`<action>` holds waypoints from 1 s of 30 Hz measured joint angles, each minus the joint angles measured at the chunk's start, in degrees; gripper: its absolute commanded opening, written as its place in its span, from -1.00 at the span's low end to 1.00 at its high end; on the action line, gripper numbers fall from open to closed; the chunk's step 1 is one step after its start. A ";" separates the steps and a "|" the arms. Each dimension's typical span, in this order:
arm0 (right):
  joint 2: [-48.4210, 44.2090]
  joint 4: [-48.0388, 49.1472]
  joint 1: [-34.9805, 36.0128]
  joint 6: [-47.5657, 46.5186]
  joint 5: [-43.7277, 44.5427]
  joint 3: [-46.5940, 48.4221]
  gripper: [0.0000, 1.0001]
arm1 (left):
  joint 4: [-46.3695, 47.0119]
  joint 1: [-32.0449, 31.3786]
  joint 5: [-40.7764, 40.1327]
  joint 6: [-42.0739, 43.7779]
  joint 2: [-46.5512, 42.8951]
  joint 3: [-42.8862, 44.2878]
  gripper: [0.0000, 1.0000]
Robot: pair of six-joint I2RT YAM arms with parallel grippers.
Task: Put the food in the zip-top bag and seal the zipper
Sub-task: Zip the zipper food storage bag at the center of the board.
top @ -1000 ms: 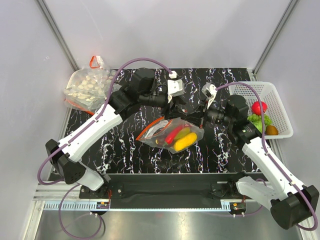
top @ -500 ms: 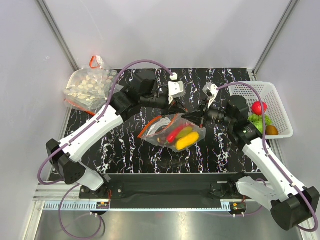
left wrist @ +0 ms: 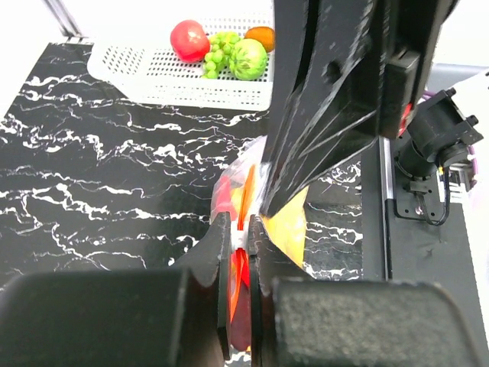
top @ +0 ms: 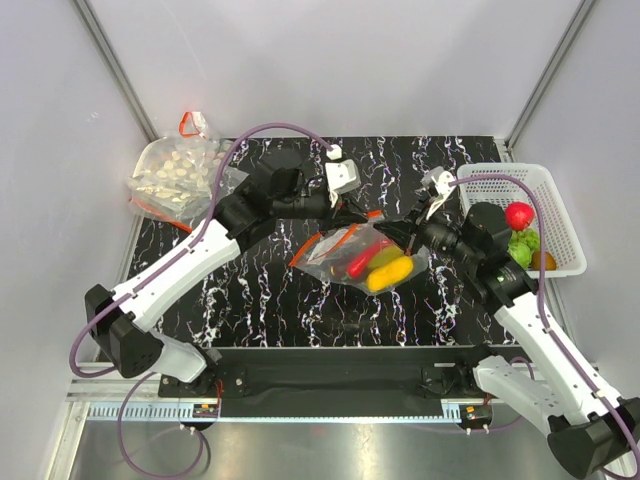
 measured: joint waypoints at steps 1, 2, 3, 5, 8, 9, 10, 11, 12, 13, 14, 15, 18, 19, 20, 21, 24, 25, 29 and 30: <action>-0.26 -0.11 0.02 0.00 0.55 0.00 -1.00 | 0.35 0.24 0.02 -0.35 -0.17 -0.42 -1.00; -0.66 -0.17 0.04 0.00 1.22 0.00 -1.00 | 0.70 0.50 0.09 -0.68 -0.39 -1.01 -1.00; -1.07 -0.28 0.07 0.00 1.92 0.00 -1.00 | 1.49 0.72 0.26 -1.05 -0.59 -1.66 -1.00; -1.53 -0.63 0.26 0.00 3.67 0.02 -1.00 | 2.95 0.87 0.28 -1.79 -0.85 -2.71 -1.00; -1.40 -3.39 0.44 0.02 7.74 1.31 -1.00 | 4.74 1.11 -0.09 -2.71 -1.20 -4.44 -1.00; -1.38 -4.42 0.42 0.00 10.05 2.08 -1.00 | 4.81 1.44 -0.57 -3.10 -1.31 -5.18 -1.00; -1.27 -5.44 0.39 0.00 12.35 3.02 -1.00 | 4.87 1.95 -1.16 -3.43 -1.36 -5.92 -1.00; -1.11 -6.34 0.39 0.02 14.67 4.02 -1.00 | 5.16 2.45 -1.77 -3.72 -1.36 -6.58 -1.00; -0.94 -7.06 0.42 0.00 16.87 4.98 -1.00 | 5.35 2.91 -2.34 -4.11 -1.36 -7.21 -1.00; -0.66 -7.45 0.42 0.00 19.08 5.88 -1.00 | 5.75 3.26 -2.86 -4.57 -1.38 -7.74 -1.00; -0.35 -7.67 0.42 -0.02 20.59 6.56 -1.00 | 6.12 3.50 -3.26 -4.87 -1.42 -8.13 -1.00; 0.22 -8.33 0.42 -0.07 22.47 7.67 -1.00 | 6.40 3.61 -3.61 -5.18 -1.49 -8.44 -1.00; 2.14 -9.73 0.42 -0.17 27.61 10.47 -1.00 | 6.93 3.63 -5.01 -5.81 -2.14 -9.25 -1.00; 2.84 -10.12 0.39 -0.17 29.70 11.37 -1.00 | 7.04 3.63 -5.68 -6.16 -2.40 -9.49 -1.00; 3.45 -10.40 0.31 -0.13 31.93 12.20 -1.00 | 7.06 3.69 -6.32 -6.40 -2.60 -9.66 -1.00; 3.91 -10.54 0.15 -0.07 34.12 12.92 -1.00 | 7.08 3.78 -6.99 -6.69 -2.78 -9.97 -1.00; 4.94 -10.69 -1.84 0.74 40.35 14.67 -1.00 | 6.95 4.55 -8.96 -7.58 -3.19 -10.99 -1.00; 5.22 -10.88 -3.37 1.40 41.55 15.17 -1.00 | 6.75 4.83 -9.62 -8.02 -3.19 -11.13 -1.00; 6.01 -12.24 -10.54 4.96 42.95 16.33 -1.00 | 6.01 5.90 -11.06 -9.46 -3.15 -11.21 -1.00; 6.21 -13.09 -11.54 5.90 42.60 16.33 -1.00 | 6.21 5.92 -11.19 -9.70 -3.13 -11.19 -1.00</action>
